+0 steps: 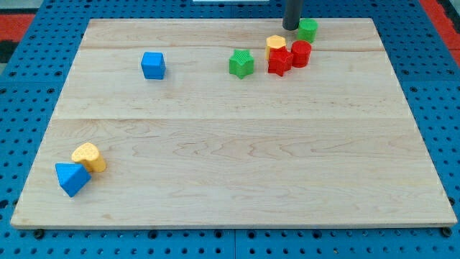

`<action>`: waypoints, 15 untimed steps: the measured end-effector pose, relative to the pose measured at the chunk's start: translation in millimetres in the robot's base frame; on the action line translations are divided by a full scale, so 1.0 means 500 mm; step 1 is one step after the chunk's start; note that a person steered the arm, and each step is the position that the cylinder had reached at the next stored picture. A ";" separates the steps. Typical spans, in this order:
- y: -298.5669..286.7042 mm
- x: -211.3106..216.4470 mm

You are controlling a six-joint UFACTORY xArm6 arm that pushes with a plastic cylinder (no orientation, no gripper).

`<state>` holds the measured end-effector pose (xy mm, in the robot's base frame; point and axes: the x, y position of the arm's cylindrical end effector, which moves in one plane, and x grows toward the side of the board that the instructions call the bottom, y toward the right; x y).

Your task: Move the blue cube into the red star

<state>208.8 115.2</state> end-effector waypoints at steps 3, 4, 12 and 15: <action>-0.365 0.129; -0.513 0.165; -0.319 0.212; -0.367 0.428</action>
<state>422.6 -68.5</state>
